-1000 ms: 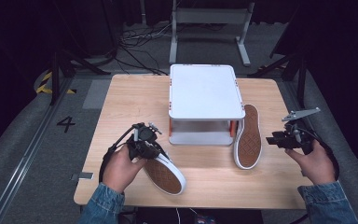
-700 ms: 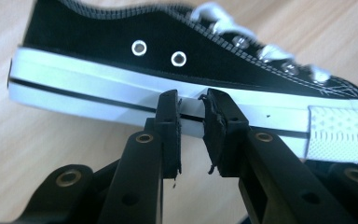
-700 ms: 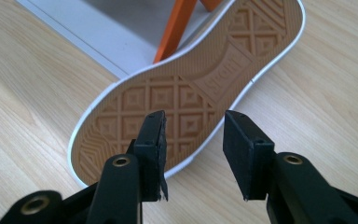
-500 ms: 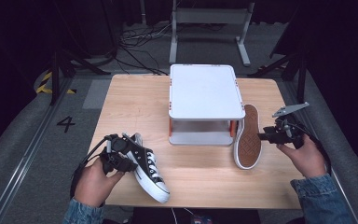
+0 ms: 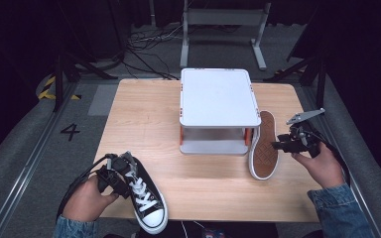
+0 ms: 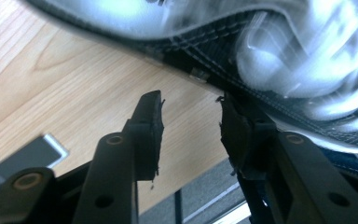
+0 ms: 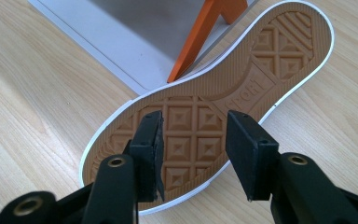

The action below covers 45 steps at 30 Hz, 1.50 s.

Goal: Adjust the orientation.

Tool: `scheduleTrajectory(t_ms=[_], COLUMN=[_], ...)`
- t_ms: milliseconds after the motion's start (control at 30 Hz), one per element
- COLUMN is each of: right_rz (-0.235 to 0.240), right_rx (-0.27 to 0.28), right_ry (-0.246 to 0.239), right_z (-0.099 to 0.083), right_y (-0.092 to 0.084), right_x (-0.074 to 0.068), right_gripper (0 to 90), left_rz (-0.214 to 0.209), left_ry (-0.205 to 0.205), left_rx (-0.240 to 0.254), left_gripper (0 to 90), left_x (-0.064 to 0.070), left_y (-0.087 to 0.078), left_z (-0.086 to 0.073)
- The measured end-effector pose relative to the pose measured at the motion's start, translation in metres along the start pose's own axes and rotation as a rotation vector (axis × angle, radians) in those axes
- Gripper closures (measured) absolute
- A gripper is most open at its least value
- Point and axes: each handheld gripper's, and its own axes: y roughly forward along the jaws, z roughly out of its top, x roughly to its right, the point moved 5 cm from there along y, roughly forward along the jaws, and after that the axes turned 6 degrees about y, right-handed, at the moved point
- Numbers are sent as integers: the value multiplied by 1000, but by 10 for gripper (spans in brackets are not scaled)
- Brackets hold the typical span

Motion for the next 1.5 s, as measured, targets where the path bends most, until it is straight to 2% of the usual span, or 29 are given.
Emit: scheduleTrajectory(t_ms=[67,100,167,200,233,267,333,367,467,533,567,600,633,667,700,733,833,867,900,933,967,1000,1033,1067,1133,1233,1400,1433,1500], right_rz=[2,4,3,3,3,4,5,5,5,6,5,5,4,3,3,1,1,2,2,2,3,3,3,3,3,2,1,1,-1], right_rx=[3,5,-2,-2,-3,-6,-9,-14,-15,-12,-10,-12,-12,-10,-10,-13,-7,-9,-10,-10,-10,-10,-9,-10,-8,-1,2,3,2], right_ry=[5,7,5,5,7,8,6,6,7,14,20,22,25,24,24,24,30,31,30,30,30,29,29,30,30,31,31,31,31], right_z=[0,0,-1,-1,-1,-1,-2,-3,-6,-8,-9,-10,-10,-11,-11,-12,-13,-14,-14,-14,-14,-14,-14,-14,-14,-14,-14,-14,-15], right_y=[0,0,1,1,1,2,2,2,0,-2,-2,-2,-3,-3,-3,-4,-4,-4,-4,-4,-4,-4,-4,-4,-5,-6,-7,-7,-8], right_x=[0,0,1,1,0,0,-1,-1,-1,0,0,1,1,1,1,2,3,3,3,3,2,2,2,2,2,3,3,3,3], right_gripper=[567,564,559,559,558,553,552,549,546,546,546,548,548,548,548,548,548,548,548,548,549,549,549,550,551,552,552,552,553], left_rz=[37,67,157,157,182,195,174,141,98,77,54,28,-15,-15,-40,-56,-26,-7,7,2,-83,-65,-55,-64,-85,-110,-54,-50,-32], left_ry=[32,71,173,173,201,211,231,254,301,295,278,254,210,210,160,141,157,160,146,129,141,174,153,137,102,90,35,15,5], left_rx=[69,104,161,161,174,192,217,214,198,160,139,128,117,117,107,106,85,74,65,76,93,124,114,129,202,287,397,411,413], left_gripper=[499,453,333,316,316,268,264,264,259,256,248,256,274,298,298,333,366,401,480,564,767,866,868,873,876,879,878,878,873], left_x=[1,2,7,7,9,11,14,16,19,19,18,17,15,15,12,12,13,13,13,12,15,18,19,20,21,22,13,10,5], left_y=[-14,-19,-29,-29,-31,-32,-32,-28,-16,-8,-5,-3,-3,-3,-5,-5,-4,-5,-7,-10,-13,-16,-17,-18,-26,-33,-40,-40,-36], left_z=[-1,0,2,2,4,7,15,20,29,35,36,37,37,37,36,35,36,36,36,37,37,38,39,41,44,52,81,88,98])
